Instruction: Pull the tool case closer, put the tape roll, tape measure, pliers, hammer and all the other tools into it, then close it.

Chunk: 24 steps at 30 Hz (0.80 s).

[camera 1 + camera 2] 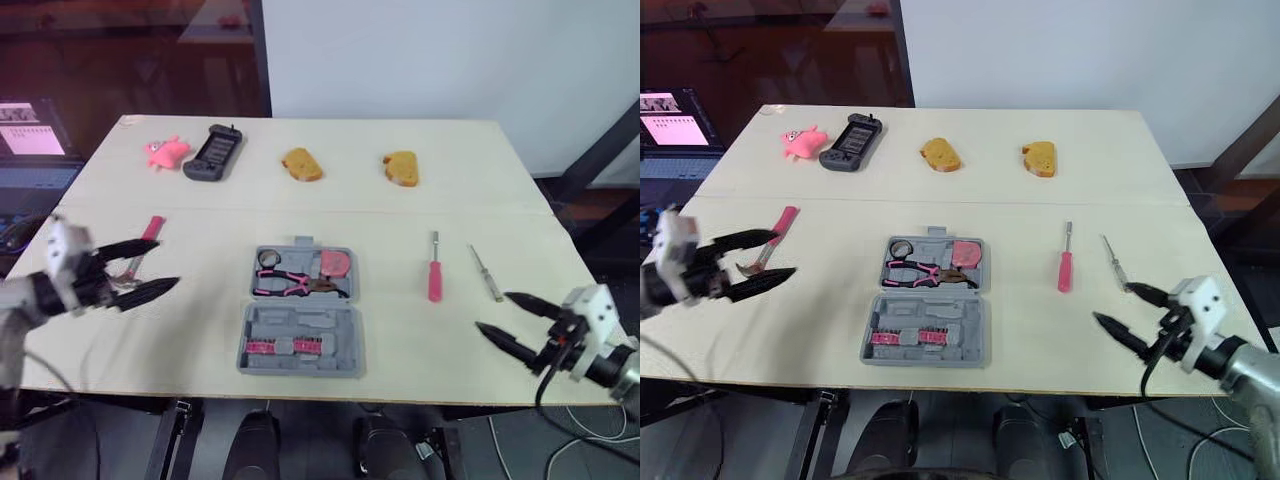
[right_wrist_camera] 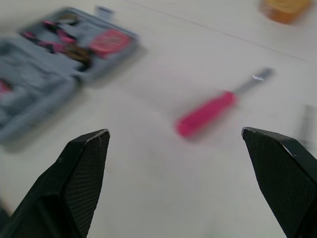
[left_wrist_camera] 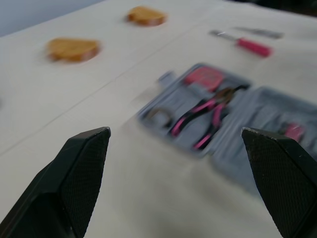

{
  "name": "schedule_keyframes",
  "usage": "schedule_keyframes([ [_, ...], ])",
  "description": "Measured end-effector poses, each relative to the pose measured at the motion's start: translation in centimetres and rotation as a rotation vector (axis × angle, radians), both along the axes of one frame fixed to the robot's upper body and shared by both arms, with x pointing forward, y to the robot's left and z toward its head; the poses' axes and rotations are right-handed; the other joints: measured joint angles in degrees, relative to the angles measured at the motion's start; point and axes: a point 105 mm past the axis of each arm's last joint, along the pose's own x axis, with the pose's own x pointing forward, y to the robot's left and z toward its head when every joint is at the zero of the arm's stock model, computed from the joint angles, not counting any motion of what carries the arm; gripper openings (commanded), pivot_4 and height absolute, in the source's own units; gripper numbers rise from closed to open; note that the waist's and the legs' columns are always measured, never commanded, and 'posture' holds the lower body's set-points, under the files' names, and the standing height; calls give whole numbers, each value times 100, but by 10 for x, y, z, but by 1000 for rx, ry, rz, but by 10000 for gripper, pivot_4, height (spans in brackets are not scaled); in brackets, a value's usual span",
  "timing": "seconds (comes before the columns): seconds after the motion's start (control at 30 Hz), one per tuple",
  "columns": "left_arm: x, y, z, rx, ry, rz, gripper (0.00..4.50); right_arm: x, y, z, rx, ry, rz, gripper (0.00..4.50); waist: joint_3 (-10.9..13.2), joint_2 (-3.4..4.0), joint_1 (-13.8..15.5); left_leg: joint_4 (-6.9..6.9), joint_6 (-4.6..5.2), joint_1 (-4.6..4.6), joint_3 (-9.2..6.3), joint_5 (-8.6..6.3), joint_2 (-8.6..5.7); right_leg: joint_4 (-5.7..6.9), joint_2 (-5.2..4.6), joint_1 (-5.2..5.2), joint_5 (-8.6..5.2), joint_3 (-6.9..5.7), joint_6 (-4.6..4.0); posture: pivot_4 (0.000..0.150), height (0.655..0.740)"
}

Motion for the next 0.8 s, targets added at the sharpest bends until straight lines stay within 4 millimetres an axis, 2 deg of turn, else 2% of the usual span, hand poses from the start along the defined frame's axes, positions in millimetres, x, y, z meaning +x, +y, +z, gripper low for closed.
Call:
schedule_keyframes([
  [0.17,9,-57,4,-48,91,-205,44418,-22,18,11,8,-1,-54,45000,0,-3,-62,1,2,7,-2,1,1,6,4,1,0,1,-1,1500,7207],
  [0.43,15,-94,28,-21,55,-355,44418,-30,34,18,19,21,-141,45000,1,-9,-51,3,3,5,-5,1,0,2,4,4,-1,2,-3,1500,7207],
  [0.57,15,-95,26,-22,60,-351,44418,-14,25,22,-48,-9,-213,45000,1,-9,-90,4,4,6,-6,1,0,2,4,3,-1,3,-4,1500,7207],
  [0.7,7,-94,15,-8,75,-329,44418,29,6,39,-157,-88,-302,45000,5,-12,-163,4,5,5,-6,2,0,4,3,2,0,4,-6,1500,7207],
  [0.8,-1,-88,10,5,89,-301,44418,58,-9,30,-242,-43,-355,45000,7,-16,-142,1,14,3,-11,-2,0,4,8,-1,-1,3,-6,1500,7207],
])
